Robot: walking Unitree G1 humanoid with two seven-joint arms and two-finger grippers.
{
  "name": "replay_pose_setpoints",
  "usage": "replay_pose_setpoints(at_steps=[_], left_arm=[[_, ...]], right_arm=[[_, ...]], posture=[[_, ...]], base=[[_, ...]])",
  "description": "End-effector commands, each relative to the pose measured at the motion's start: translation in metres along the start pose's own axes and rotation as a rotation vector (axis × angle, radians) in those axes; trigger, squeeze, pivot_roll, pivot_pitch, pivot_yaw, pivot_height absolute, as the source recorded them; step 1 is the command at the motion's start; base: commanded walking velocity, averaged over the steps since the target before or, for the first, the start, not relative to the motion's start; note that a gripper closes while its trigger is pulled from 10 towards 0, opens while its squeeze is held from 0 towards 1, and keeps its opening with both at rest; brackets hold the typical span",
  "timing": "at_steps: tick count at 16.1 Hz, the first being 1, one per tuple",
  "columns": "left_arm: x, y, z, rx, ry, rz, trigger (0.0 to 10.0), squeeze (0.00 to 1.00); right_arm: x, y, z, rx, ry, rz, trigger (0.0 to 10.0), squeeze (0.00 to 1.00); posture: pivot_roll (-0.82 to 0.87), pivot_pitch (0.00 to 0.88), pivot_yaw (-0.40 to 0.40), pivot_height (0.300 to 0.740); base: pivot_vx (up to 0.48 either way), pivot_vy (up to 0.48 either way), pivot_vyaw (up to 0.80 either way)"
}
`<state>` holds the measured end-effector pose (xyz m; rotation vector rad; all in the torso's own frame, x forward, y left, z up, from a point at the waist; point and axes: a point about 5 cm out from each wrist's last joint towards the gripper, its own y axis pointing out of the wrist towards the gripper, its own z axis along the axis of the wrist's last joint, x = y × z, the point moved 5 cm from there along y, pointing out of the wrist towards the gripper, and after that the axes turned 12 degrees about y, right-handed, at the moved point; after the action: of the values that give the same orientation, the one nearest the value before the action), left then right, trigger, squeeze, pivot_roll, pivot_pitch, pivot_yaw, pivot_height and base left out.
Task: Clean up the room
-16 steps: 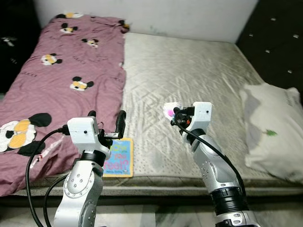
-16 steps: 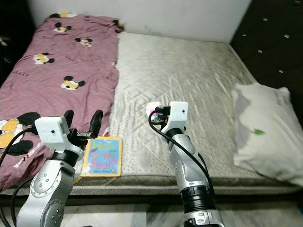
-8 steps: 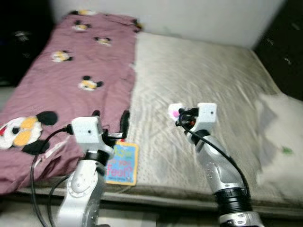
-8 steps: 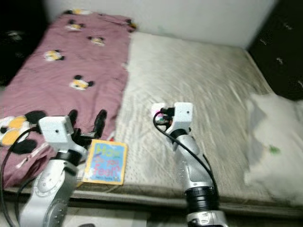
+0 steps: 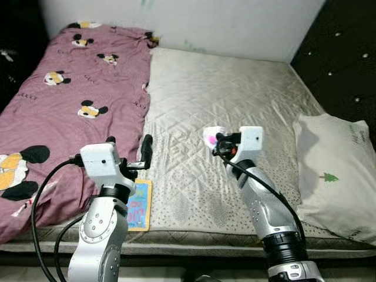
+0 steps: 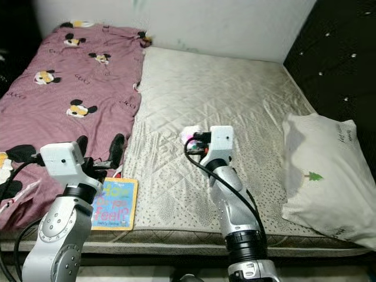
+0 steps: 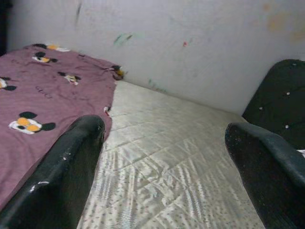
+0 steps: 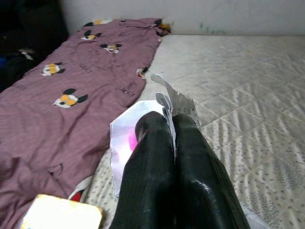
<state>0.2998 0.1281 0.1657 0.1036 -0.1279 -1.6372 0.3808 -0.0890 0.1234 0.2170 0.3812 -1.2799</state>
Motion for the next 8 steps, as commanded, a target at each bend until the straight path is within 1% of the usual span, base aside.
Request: replay_pose_setpoints(at_steps=[1,5,6,8], left_arm=[[0.0014,0.0002,-0.0029,-0.013,-0.006,0.002,10.0,0.0],[0.002,0.0018,-0.0003,-0.005,-0.016,0.003,10.0,0.0],[0.0028,0.0022,0.0005,0.001,-0.03,-0.004,10.0,0.0],[0.0027,0.0023,0.0,-0.001,-0.027,-0.004,10.0,0.0]], right_arm=[[-0.0007,0.0006,0.0036,0.012,-0.004,0.008,10.0,0.0],[-0.0005,0.0006,0.0037,0.012,-0.003,0.007,10.0,0.0],[-0.0013,0.0006,0.0021,0.004,-0.01,0.011,10.0,0.0],[-0.0014,0.0007,0.0021,0.005,0.0,0.011,10.0,0.0]], posture=[[0.06,0.092,-0.119,0.74],[0.06,0.091,-0.118,0.74],[0.06,0.088,-0.117,0.74],[0.06,0.086,-0.116,0.74]], base=[[0.0,0.48,0.0],[0.0,0.48,0.0],[0.0,0.48,-0.59],[0.0,0.48,-0.8]])
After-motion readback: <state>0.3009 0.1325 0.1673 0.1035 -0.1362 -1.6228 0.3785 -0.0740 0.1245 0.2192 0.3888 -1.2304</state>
